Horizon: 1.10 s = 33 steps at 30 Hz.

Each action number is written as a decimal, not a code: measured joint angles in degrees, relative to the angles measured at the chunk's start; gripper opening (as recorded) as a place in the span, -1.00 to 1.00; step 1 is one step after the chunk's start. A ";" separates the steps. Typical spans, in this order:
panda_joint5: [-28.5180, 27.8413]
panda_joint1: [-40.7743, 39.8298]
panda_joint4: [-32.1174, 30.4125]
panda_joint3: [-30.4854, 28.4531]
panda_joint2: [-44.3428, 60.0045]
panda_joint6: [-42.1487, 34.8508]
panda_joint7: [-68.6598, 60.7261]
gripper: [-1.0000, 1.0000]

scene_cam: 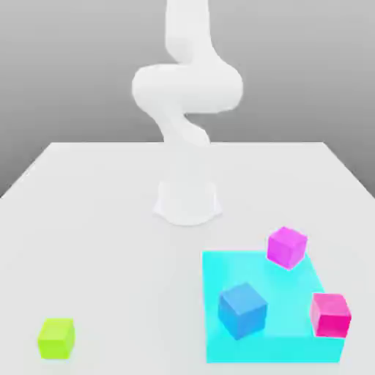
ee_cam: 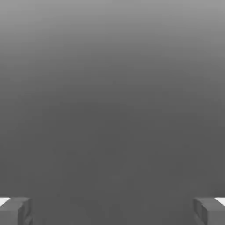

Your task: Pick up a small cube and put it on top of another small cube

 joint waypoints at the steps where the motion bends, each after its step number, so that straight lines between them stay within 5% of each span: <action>1: -0.52 -1.78 -0.24 0.77 2.26 0.82 2.60 0.00; 18: -9.63 -20.53 -4.02 3.21 37.81 13.44 44.42 0.00; 32: -1.52 -24.94 -4.79 0.44 65.62 28.55 59.30 0.00; 33: -1.65 -24.81 -4.53 0.27 66.95 29.58 59.42 -1.00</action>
